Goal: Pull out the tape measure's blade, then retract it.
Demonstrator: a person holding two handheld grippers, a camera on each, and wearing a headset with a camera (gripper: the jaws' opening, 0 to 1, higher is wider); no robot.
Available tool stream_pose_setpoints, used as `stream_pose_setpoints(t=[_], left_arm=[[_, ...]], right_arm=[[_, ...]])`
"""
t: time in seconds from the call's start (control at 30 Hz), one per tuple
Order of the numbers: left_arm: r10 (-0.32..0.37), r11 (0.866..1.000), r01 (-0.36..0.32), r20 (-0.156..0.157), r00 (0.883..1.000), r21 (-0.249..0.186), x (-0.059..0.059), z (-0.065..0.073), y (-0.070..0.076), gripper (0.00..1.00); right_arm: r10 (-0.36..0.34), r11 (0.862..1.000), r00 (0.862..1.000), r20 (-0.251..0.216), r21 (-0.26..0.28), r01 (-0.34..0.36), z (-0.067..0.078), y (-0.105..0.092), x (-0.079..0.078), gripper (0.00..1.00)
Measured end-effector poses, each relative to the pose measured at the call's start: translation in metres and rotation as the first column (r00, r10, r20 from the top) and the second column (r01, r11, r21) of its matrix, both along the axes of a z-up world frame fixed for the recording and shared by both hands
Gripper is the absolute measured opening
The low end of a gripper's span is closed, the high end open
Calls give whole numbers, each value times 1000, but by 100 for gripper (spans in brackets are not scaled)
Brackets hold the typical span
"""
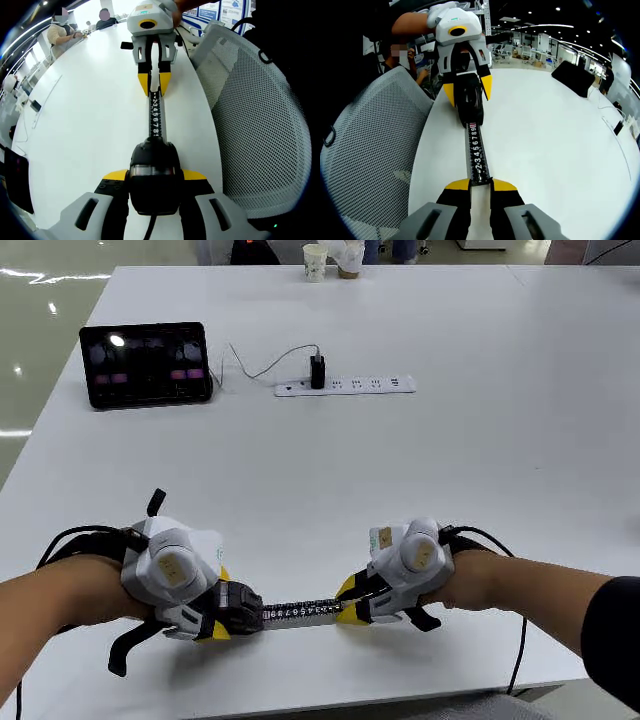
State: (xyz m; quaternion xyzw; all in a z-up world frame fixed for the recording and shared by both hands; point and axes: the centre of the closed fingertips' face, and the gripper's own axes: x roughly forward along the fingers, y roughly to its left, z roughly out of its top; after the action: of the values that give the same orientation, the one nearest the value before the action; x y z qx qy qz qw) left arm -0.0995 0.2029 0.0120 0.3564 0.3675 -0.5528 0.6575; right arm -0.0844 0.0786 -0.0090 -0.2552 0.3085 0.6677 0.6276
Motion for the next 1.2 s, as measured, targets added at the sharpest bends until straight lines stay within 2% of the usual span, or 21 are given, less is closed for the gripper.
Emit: stream_pose_setpoints(t=[0.07, 0.1, 0.17, 0.4, 0.47, 0.6, 0.7, 0.87, 1.2], left_arm=[[-2, 1000, 2, 2, 1000, 1, 0, 0, 0, 33], [-4, 1000, 4, 4, 1000, 3, 0, 0, 0, 33], [-5, 1000, 5, 5, 1000, 2, -1, 0, 0, 33], [-15, 1000, 15, 4, 1000, -1, -1, 0, -1, 33], [-18, 1000, 18, 2, 1000, 0, -1, 0, -1, 33], [-21, 1000, 21, 1, 1000, 3, -1, 0, -2, 33], [-21, 1000, 21, 4, 1000, 4, -1, 0, -2, 33], [-22, 1000, 22, 5, 1000, 6, -1, 0, 0, 33], [-10, 1000, 10, 9, 1000, -2, -1, 0, 0, 33]], right_arm=[[0, 1000, 1000, 6, 5, 0, 0, -2, 1, 10], [-20, 1000, 1000, -6, 10, 20, 0, -1, 0, 10], [11, 1000, 1000, 21, -3, -11, -1, 1, 0, 10], [61, 997, 997, 53, -47, -58, -3, 4, -3, 12], [95, 994, 993, 70, -68, -90, -3, 4, -4, 12], [103, 993, 993, 62, -72, -98, -3, 10, -4, 13], [125, 990, 989, 74, -77, -120, -6, 15, -5, 12], [131, 990, 990, 49, -61, -127, -5, 10, -7, 11], [112, 993, 993, 47, -52, -109, -5, 3, -4, 11]])
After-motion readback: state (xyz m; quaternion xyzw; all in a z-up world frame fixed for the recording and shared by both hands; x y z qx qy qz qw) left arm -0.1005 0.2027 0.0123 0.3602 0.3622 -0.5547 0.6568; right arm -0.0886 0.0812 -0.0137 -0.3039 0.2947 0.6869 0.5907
